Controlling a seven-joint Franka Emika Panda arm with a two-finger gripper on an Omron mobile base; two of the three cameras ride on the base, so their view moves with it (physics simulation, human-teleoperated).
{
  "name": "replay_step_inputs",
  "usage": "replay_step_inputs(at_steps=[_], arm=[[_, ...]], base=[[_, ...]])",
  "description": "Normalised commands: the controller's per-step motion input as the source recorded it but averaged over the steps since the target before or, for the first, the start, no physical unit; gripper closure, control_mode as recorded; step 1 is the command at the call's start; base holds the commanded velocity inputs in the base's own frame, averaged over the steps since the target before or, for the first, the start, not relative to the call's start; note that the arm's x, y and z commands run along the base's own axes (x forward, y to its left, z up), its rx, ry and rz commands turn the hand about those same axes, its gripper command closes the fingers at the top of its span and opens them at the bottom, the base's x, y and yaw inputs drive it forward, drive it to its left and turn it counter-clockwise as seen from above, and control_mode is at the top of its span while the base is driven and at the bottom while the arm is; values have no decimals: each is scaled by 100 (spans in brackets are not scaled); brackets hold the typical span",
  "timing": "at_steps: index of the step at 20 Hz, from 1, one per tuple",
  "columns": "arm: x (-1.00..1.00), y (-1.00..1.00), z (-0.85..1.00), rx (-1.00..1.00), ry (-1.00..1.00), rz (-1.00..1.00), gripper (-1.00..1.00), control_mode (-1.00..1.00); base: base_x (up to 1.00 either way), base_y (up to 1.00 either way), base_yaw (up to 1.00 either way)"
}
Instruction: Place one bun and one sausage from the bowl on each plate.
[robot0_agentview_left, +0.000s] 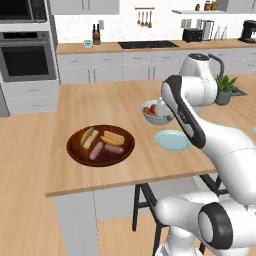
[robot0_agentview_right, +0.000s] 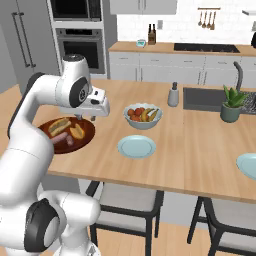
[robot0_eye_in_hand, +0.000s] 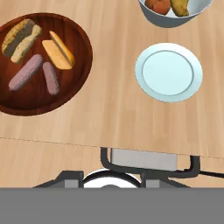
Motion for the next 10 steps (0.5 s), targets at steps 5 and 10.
replay_step_inputs(at_steps=[5, 10], arm=[[0, 55, -17, -4, 0, 6, -100, -100], [22, 80, -44, -4, 0, 20, -100, -100]], base=[[0, 0, 0], [0, 0, 0]])
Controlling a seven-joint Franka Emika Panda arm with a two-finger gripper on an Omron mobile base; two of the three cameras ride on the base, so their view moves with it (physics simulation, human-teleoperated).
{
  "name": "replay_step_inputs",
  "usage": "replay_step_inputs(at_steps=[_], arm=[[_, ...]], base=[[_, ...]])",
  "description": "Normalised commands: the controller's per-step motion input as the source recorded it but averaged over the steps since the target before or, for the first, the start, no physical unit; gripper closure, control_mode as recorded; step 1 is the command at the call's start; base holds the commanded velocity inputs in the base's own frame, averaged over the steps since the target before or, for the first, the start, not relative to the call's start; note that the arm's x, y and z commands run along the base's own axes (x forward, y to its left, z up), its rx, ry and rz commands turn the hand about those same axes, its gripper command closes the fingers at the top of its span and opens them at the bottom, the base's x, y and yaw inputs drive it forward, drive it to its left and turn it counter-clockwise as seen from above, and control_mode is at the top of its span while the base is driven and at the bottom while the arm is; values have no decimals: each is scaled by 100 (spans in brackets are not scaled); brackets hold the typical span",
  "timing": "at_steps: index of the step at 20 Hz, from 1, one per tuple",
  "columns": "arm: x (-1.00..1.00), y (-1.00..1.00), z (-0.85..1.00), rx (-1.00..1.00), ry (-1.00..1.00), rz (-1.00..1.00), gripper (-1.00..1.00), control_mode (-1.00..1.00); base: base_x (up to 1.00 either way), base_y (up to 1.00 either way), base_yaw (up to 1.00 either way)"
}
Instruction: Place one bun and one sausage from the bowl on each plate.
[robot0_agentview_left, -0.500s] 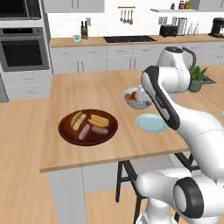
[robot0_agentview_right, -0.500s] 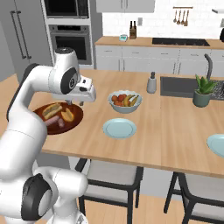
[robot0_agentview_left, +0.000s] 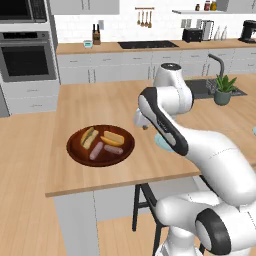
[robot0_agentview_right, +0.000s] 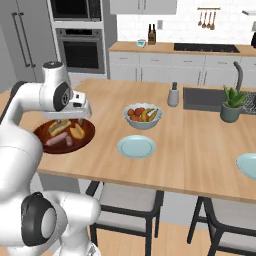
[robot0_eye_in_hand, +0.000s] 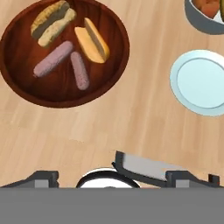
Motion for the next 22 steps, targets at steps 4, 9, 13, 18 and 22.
replay_step_inputs(at_steps=[4, 9, 13, 18, 22], arm=[[71, 18, -61, -4, 5, 33, -100, -100], [45, 39, -37, -8, 10, 34, -100, -100], [46, 29, -34, -8, 10, 29, -100, -100], [64, 22, -46, -3, 14, 20, -100, -100], [79, 14, -39, 0, 10, 9, -100, -100]], base=[[0, 0, 0], [0, 0, 0], [0, 0, 0], [0, 0, 0], [0, 0, 0]])
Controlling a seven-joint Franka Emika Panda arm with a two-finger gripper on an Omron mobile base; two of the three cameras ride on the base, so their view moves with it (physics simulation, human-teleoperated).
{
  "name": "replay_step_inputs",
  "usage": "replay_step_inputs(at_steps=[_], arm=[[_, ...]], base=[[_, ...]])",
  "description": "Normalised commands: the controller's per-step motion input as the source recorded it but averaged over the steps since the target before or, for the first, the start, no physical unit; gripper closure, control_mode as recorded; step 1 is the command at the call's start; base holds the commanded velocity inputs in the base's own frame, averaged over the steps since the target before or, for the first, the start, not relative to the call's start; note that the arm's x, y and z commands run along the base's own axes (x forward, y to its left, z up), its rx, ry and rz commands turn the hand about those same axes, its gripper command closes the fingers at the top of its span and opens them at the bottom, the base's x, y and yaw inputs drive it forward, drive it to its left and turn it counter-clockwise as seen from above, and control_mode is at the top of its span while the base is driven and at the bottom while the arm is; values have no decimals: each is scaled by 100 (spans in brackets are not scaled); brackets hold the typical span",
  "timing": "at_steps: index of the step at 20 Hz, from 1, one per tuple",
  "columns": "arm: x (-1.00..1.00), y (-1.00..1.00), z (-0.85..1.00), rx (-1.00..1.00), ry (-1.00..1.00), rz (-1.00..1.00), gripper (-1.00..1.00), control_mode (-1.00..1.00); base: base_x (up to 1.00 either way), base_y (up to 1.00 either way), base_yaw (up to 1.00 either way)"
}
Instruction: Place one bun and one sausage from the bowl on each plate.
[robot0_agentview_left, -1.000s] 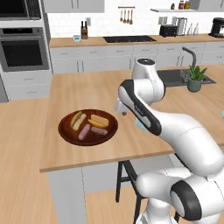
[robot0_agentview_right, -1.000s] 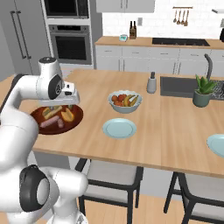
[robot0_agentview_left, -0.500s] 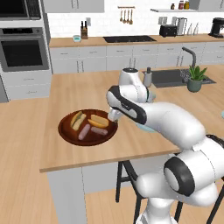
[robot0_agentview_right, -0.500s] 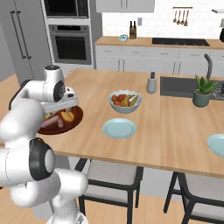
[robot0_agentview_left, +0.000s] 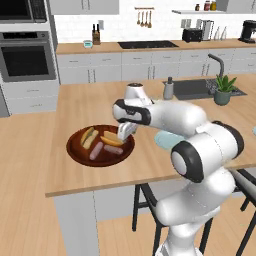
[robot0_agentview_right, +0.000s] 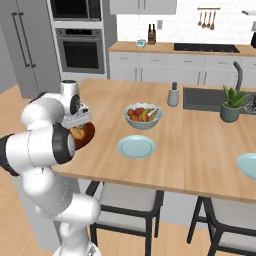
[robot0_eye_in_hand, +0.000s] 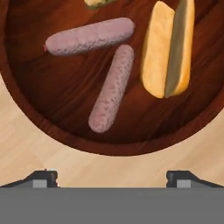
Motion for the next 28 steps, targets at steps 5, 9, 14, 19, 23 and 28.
replay_step_inputs(at_steps=[5, 9, 14, 19, 23, 28], arm=[[74, 13, -42, 0, 10, 3, -100, -100], [66, 20, -37, 0, 5, 1, -100, -100], [62, 3, -42, 0, 3, 0, -100, -100], [35, 3, -44, 0, 2, 0, -100, -100], [-1, 10, -27, 0, 0, 0, 100, -100], [-18, 0, -15, 6, -1, 0, 100, -100]], base=[[0, 0, 0], [0, 0, 0], [0, 0, 0], [0, 0, 0], [0, 0, 0], [0, 0, 0]])
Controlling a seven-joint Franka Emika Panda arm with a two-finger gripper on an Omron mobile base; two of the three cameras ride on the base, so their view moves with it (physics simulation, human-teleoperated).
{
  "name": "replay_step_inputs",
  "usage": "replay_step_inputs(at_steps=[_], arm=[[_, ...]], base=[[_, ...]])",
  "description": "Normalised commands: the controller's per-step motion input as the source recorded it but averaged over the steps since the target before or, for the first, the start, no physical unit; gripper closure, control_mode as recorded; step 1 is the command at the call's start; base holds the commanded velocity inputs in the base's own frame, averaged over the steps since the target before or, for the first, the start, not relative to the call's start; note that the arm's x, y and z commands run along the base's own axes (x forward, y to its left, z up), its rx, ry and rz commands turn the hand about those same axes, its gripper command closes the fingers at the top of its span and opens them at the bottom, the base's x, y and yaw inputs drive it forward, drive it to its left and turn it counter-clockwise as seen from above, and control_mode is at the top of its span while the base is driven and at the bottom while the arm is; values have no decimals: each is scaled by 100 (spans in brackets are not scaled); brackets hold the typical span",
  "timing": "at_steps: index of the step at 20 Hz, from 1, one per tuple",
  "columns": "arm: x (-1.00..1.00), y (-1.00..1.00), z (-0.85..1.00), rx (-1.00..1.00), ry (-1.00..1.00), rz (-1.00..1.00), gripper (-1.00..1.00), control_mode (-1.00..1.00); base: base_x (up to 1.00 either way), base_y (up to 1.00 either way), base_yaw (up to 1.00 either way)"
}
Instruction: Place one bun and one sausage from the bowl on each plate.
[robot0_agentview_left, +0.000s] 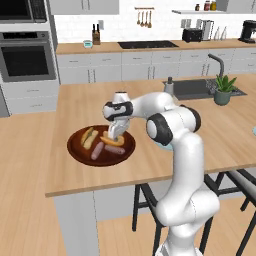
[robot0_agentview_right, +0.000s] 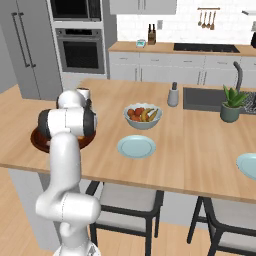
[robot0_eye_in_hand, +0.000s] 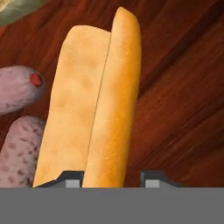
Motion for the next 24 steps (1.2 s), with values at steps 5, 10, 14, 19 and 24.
replay_step_inputs(at_steps=[5, 10, 14, 19, 24], arm=[[-28, 0, 36, 14, -18, 0, 100, -100], [-44, -31, 100, 13, -21, -15, 100, -100], [-49, -85, 100, 22, -36, -23, 100, -100], [-61, -99, 87, 7, -27, -22, 100, -100], [-70, -100, 50, 0, -16, -23, 100, -100]], base=[[0, 0, 0], [0, 0, 0], [0, 0, 0], [0, 0, 0], [0, 0, 0]])
